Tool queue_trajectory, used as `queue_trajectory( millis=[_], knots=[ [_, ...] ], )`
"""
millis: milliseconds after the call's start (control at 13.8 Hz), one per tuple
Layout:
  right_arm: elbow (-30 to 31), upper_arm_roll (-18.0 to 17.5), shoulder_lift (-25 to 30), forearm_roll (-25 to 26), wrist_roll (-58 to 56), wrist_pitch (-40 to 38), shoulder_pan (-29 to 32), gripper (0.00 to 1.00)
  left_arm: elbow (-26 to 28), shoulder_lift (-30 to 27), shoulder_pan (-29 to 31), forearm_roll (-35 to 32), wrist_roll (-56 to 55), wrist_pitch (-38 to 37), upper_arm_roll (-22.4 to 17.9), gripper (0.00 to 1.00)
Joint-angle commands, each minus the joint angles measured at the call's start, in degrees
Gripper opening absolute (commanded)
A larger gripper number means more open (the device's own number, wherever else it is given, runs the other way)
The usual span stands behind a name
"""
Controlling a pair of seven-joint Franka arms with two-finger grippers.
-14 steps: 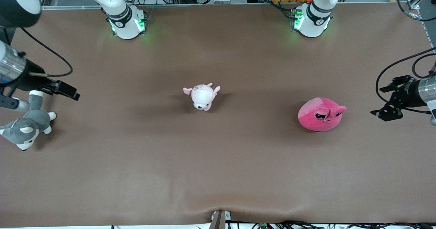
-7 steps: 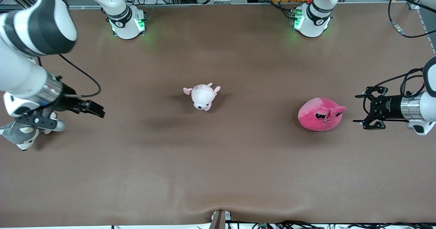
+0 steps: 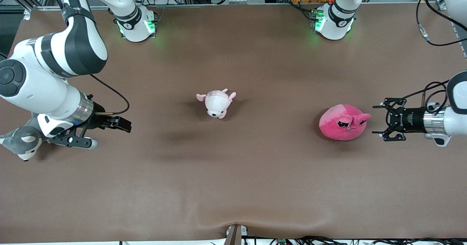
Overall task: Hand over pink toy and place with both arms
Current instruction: 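Reach the left gripper to the pink plush while the right gripper moves inward, then grasp the pink plush with the left gripper and lift it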
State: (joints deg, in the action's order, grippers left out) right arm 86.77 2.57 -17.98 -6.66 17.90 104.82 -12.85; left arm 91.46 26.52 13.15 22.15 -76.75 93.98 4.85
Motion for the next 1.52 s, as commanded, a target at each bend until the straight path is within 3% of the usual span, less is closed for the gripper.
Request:
queue_trajectory(
  millis=[0, 289, 506, 723, 868, 1157, 1374, 1447],
  knots=[
    [-0.72, 0.15, 0.14, -1.60, 0.73, -2.51, 0.02, 1.00, 5.21, -2.08, 0.47, 1.40, -0.94, 3.66, 0.25, 1.00],
    [-0.72, 0.15, 0.13, -2.38, 1.86, -5.41, -0.24, 1.00, 7.60, -2.88, 0.39, 1.58, -0.94, 6.13, 0.52, 1.00],
    [-0.63, 0.15, 0.05, -7.74, 9.06, -6.56, 0.11, 1.00, 7.60, -2.52, 0.39, 1.67, -0.94, 6.04, 0.60, 0.99],
    [-0.63, 0.15, 0.05, -9.68, 14.77, -7.26, -0.24, 1.00, 7.77, -2.35, 0.21, 2.98, -0.94, 6.04, 0.60, 0.86],
    [-0.63, 0.15, 0.05, -13.80, 19.95, -7.26, 0.02, 1.00, 8.21, -2.35, 0.13, 4.21, -0.94, 6.04, 0.60, 0.73],
    [-0.63, 0.15, -0.13, -15.30, 25.94, -7.17, -0.94, 1.00, 8.04, -2.09, -0.05, 4.22, -0.94, 6.13, 0.60, 0.41],
    [-1.07, 0.15, -0.83, -18.47, 26.66, -6.82, -0.16, 1.00, 7.42, -2.26, -1.10, 4.04, -1.03, 6.13, 0.69, 0.00],
    [-1.25, 0.15, -0.92, -18.74, 27.00, -6.73, -0.16, 1.00, 6.72, -2.26, -1.28, 3.78, -1.12, 6.13, 0.69, 0.00]
  ],
)
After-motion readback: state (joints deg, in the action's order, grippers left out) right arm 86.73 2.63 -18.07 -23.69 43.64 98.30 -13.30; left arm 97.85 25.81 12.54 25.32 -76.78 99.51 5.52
